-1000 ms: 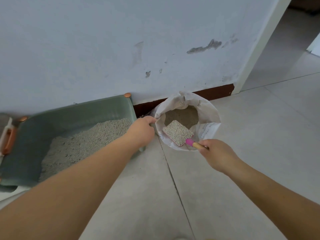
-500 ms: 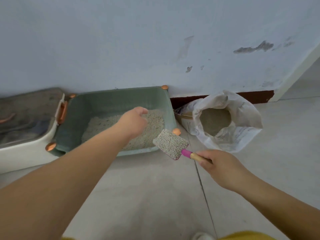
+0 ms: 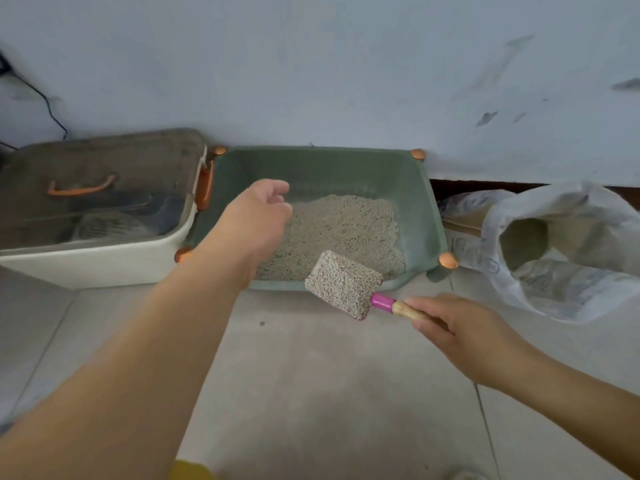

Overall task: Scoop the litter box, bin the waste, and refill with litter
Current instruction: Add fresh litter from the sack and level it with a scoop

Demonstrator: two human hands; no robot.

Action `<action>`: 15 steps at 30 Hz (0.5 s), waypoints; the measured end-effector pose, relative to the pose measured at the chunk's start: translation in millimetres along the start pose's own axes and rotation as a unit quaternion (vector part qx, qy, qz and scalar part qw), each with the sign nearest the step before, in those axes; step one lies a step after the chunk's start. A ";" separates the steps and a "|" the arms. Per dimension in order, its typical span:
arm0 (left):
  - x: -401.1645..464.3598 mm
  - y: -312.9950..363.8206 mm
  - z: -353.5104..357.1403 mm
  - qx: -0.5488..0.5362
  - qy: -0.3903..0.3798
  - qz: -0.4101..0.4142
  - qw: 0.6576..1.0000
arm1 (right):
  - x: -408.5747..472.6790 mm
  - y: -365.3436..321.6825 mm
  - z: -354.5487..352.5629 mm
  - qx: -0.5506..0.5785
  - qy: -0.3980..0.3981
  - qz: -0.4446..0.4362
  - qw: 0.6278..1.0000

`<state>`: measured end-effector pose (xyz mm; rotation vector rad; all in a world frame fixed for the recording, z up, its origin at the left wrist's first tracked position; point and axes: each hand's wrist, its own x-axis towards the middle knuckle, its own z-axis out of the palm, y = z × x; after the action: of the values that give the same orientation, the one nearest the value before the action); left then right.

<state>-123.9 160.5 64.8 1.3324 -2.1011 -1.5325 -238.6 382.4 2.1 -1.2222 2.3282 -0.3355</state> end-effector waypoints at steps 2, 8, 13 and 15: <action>9.6 0.9 -8.3 -0.023 -0.002 0.011 1.000 | 4.4 -3.3 0.8 -0.011 -0.004 -0.001 1.000; 36.3 -4.3 -31.9 -0.088 -0.009 0.014 0.996 | 30.8 -16.8 25.5 -0.023 -0.001 -0.006 1.000; 58.1 -11.6 -52.1 -0.133 0.012 -0.008 0.991 | 50.2 -36.9 63.2 0.001 0.001 0.038 0.999; 65.1 -14.9 -56.4 -0.152 0.017 -0.018 0.988 | 55.8 -44.3 79.1 0.017 0.003 0.060 0.998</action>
<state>-117.3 73.8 56.0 1.2802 -1.7441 -1.7455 -192.9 312.0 -63.4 -1.0609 2.3793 -0.3353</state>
